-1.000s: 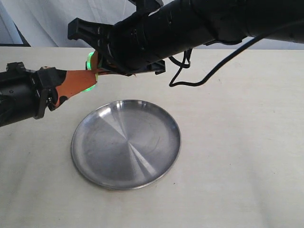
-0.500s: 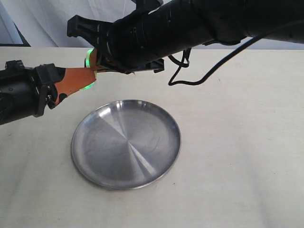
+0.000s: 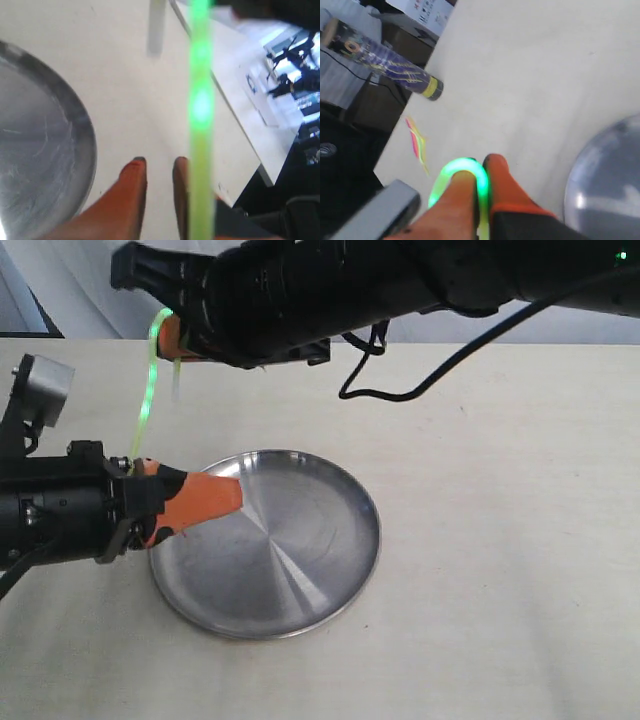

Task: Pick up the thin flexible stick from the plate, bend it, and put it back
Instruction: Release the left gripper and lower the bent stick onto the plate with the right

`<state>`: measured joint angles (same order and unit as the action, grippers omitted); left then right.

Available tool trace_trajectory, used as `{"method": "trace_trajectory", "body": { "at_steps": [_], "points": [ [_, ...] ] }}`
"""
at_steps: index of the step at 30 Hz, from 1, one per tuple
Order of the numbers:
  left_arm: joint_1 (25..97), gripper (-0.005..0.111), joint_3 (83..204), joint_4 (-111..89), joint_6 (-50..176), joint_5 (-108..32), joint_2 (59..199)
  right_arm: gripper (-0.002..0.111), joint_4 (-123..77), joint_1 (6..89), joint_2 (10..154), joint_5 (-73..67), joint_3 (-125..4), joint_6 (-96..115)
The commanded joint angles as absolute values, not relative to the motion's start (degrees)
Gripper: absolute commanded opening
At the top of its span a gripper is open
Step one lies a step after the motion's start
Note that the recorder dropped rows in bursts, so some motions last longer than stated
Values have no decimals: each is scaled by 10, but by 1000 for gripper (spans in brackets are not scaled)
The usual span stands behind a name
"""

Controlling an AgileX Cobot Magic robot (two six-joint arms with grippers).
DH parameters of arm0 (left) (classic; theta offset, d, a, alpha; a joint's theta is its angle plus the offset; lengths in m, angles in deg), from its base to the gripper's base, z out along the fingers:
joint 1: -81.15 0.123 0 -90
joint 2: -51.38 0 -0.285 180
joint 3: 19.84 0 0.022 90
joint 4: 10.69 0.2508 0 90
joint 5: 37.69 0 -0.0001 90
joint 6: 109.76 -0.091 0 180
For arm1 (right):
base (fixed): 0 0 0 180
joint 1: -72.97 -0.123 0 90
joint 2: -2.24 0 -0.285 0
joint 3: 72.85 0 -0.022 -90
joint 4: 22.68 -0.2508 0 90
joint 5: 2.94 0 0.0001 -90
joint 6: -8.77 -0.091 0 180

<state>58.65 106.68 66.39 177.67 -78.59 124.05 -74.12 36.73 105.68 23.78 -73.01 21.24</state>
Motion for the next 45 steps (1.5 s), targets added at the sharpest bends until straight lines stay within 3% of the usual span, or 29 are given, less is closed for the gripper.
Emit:
{"method": "trace_trajectory", "body": {
  "at_steps": [1, 9, 16, 22, 31, 39, 45],
  "points": [
    [582, 40, 1064, 718, 1818, -788, 1242, -1, -752, 363, 1055, 223, -736, 206],
    [582, 46, 1064, 793, 1866, -786, 1242, -1, -676, 368, 1055, 215, -736, 202],
    [583, 46, 1064, 825, 1901, -785, 1219, -1, -396, 420, 1055, 249, -736, -48],
    [583, 46, 1064, 830, 1901, -749, 1192, -1, -284, 457, 1060, 292, -736, -107],
    [583, 46, 1064, 831, 1901, -619, 1148, -1, -306, 469, 1132, 450, -736, -63],
    [583, 41, 1062, 801, 1901, -464, 1102, -1, -409, 455, 1194, 450, -736, -9],
    [583, 38, 1060, 799, 1901, -456, 1092, -1, -428, 455, 1236, 432, -736, -8]
  ]
}}
